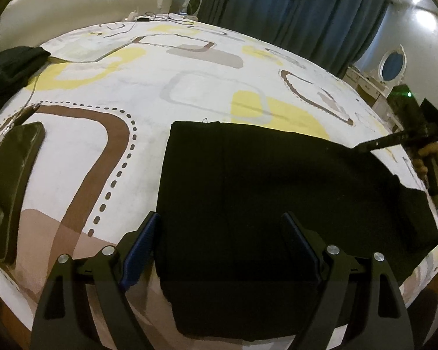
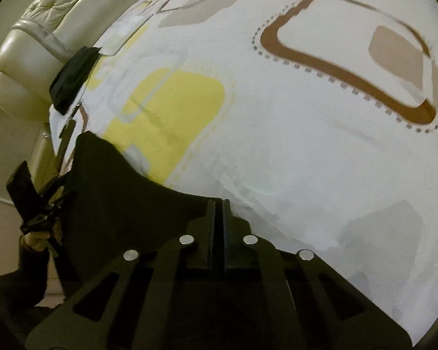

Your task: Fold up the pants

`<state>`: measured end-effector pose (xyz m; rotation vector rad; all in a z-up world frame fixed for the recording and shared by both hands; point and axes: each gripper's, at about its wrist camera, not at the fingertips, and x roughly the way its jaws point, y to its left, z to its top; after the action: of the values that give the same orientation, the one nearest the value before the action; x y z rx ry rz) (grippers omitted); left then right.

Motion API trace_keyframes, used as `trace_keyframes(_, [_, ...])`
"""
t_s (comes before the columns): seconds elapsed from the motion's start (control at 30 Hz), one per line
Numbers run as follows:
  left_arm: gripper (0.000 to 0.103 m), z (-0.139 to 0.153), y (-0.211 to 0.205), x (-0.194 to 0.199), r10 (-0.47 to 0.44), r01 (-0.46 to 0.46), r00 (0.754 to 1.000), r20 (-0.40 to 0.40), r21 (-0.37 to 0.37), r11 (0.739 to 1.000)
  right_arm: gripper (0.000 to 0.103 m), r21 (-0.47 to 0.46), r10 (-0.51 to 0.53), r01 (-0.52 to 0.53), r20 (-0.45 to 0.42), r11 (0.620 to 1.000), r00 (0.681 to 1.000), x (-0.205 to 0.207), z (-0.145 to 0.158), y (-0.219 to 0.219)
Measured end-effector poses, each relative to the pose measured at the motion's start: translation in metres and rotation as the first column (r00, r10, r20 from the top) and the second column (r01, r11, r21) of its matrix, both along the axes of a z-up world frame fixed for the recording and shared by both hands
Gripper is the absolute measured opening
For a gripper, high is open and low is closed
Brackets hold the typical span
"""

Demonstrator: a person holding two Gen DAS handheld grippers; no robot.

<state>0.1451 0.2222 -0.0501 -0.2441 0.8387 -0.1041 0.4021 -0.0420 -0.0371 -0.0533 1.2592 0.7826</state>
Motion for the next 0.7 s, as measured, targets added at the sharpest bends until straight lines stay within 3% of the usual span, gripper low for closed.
trace_keyframes(0.3, [0.086,-0.005,-0.001,0.003,-0.003,0.003,1.000,0.005,0.025,1.000,0.002,0.021,-0.075,0.076,-0.021,0.997,0.997,0.013,-0.026,-0.007])
trace_keyframes(0.57, [0.086,0.005,0.013,-0.001,0.033,-0.034,0.999,-0.012,-0.038,0.999,0.000,0.041,-0.133,0.134,-0.026,0.990,0.991,0.014,-0.028,-0.016])
trace_keyframes(0.67, [0.086,0.010,0.021,-0.007,0.054,-0.055,0.998,-0.013,-0.055,0.997,0.000,0.015,-0.179,0.179,0.056,0.984,0.982,0.008,-0.015,-0.020])
trace_keyframes(0.7, [0.086,0.012,0.024,-0.009,0.060,-0.060,0.998,-0.010,-0.059,0.996,0.007,0.007,-0.196,0.196,0.084,0.981,0.977,0.005,-0.009,-0.022])
